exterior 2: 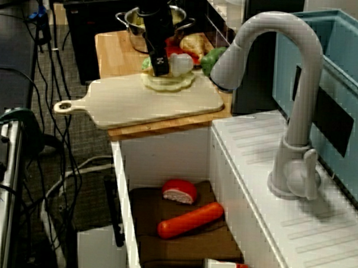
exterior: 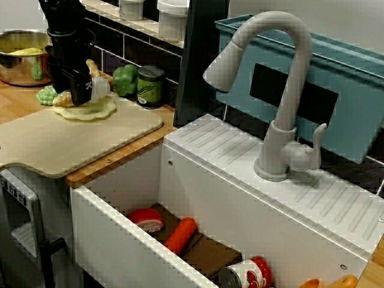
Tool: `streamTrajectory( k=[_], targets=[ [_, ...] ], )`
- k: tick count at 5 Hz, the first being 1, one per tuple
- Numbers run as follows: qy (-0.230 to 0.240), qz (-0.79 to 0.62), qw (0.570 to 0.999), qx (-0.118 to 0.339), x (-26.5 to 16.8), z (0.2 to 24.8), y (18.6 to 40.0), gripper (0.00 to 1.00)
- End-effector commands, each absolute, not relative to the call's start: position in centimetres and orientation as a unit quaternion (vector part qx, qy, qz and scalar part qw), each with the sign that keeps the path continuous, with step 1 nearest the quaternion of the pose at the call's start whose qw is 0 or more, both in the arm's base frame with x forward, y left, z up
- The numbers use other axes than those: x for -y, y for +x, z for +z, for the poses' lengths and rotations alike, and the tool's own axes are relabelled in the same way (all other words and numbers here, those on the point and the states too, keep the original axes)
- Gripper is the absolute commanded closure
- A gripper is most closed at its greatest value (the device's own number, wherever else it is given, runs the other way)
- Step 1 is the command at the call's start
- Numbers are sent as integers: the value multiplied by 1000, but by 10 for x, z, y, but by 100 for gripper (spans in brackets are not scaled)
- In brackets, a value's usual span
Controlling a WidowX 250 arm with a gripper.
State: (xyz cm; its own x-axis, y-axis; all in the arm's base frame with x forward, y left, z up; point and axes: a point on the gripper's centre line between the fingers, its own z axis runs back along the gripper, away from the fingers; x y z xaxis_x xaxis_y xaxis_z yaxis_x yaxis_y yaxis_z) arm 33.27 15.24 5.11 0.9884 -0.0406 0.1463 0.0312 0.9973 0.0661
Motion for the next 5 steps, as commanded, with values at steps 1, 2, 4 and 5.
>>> streamTrajectory(
  k=[1, 2, 4, 5],
  targets=[
    [67, -16, 993, 95, -159, 62, 349, 0],
    [68, -2, 992, 108, -163, 62, 340, 100],
    [73, 18, 988, 133, -173, 75, 325, 100],
    [65, 22, 989, 130, -176, 87, 323, 100]
  ],
)
